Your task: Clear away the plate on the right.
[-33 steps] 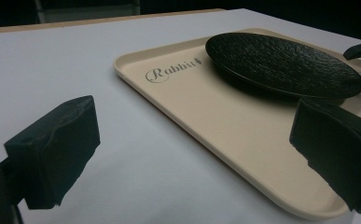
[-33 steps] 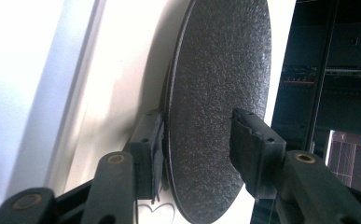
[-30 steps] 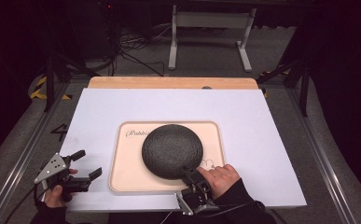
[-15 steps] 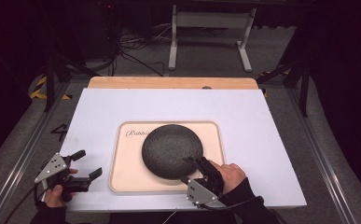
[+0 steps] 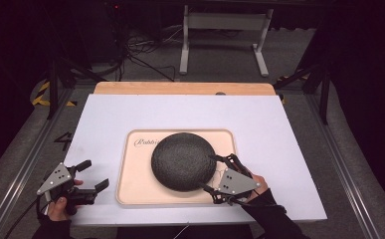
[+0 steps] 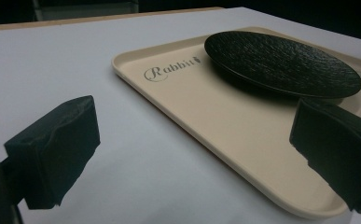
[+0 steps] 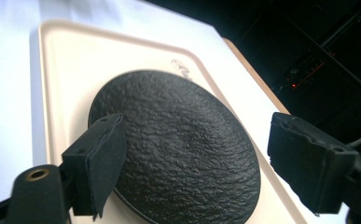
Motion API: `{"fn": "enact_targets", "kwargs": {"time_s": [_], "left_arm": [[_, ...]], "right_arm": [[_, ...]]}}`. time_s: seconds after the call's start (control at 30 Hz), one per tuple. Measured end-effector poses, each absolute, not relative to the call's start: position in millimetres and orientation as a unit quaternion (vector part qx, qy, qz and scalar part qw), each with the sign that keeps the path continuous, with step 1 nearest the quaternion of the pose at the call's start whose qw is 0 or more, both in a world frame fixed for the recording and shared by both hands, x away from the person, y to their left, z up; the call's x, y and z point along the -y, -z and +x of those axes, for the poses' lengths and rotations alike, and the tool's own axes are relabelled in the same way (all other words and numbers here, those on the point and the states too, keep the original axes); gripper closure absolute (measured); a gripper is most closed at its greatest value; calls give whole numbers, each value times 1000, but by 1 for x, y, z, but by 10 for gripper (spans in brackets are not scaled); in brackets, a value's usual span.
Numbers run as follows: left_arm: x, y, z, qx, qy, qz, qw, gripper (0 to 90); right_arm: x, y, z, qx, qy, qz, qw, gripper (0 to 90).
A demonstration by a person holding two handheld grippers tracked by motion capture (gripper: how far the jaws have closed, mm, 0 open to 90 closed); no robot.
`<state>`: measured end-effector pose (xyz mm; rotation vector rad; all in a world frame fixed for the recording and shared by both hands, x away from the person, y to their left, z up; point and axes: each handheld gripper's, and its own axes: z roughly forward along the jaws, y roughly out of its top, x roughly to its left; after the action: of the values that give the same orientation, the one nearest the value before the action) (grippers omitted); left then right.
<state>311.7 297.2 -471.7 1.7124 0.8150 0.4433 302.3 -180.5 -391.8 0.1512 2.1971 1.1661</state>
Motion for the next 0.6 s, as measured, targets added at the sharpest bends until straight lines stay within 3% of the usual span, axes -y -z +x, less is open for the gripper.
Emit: {"fn": "enact_targets", "kwargs": {"time_s": [0.1, 0.27, 0.6], "left_arm": [[-297, 472, 312, -345, -187, 728, 561, 23], [-297, 472, 312, -345, -187, 729, 561, 23], [-297, 471, 312, -346, -188, 728, 561, 23]], "right_arm": [[190, 389, 306, -824, -470, 81, 305, 184], [207, 387, 313, -793, -520, 126, 291, 87], [233, 385, 318, -757, -561, 186, 278, 32]]}}
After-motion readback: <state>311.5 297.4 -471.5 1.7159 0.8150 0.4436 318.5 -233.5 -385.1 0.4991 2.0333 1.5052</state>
